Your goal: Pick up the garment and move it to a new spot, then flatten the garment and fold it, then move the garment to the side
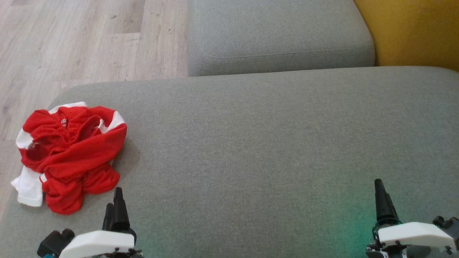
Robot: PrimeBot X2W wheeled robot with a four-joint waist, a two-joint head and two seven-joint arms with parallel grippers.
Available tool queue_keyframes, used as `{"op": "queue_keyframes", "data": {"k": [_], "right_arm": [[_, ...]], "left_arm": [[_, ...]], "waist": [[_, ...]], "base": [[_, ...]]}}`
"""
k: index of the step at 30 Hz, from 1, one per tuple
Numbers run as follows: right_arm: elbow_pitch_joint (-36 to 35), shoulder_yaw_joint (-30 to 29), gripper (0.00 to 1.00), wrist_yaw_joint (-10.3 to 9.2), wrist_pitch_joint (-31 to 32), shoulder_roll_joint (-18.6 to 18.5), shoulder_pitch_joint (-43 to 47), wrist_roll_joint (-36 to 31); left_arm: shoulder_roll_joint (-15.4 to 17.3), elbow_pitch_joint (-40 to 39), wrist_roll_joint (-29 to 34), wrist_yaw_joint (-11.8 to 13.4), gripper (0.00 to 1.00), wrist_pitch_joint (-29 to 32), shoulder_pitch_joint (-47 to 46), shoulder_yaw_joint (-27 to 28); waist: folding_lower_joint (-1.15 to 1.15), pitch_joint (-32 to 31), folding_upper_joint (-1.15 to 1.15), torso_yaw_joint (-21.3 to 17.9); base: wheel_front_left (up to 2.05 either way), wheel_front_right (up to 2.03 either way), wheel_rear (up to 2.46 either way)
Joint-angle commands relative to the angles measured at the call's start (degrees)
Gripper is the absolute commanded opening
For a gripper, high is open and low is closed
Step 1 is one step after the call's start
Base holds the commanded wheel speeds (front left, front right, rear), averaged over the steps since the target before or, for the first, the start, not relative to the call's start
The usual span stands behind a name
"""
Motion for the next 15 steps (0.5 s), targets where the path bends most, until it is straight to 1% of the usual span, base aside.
{"op": "queue_keyframes", "data": {"k": [1, 6, 15], "right_arm": [[-2.23, 0.84, 1.0, 0.16, -0.75, -0.29, -1.56, -1.79], [-2.71, 1.43, 1.0, 0.18, -1.6, -0.3, -1.11, -5.32], [-3.53, 2.59, 1.0, 0.22, -3.12, -0.34, -0.2, -11.57]], "left_arm": [[0.3, -2.38, 1.73, 0.13, 1.0, -0.74, -1.09, 0.22], [0.31, -3.03, 4.81, 0.85, 1.0, -1.58, -0.58, -0.18], [0.34, -3.36, 12.27, 0.69, 1.0, -3.1, 0.07, -1.69]], "waist": [[0.0, -0.11, 0.0, 0.02], [0.0, -0.55, 0.0, 0.06], [0.0, -1.22, 0.0, 0.52]], "base": [[0.0, 0.0, 0.0], [0.0, 0.0, 0.0], [0.0, 0.0, 0.0]]}}
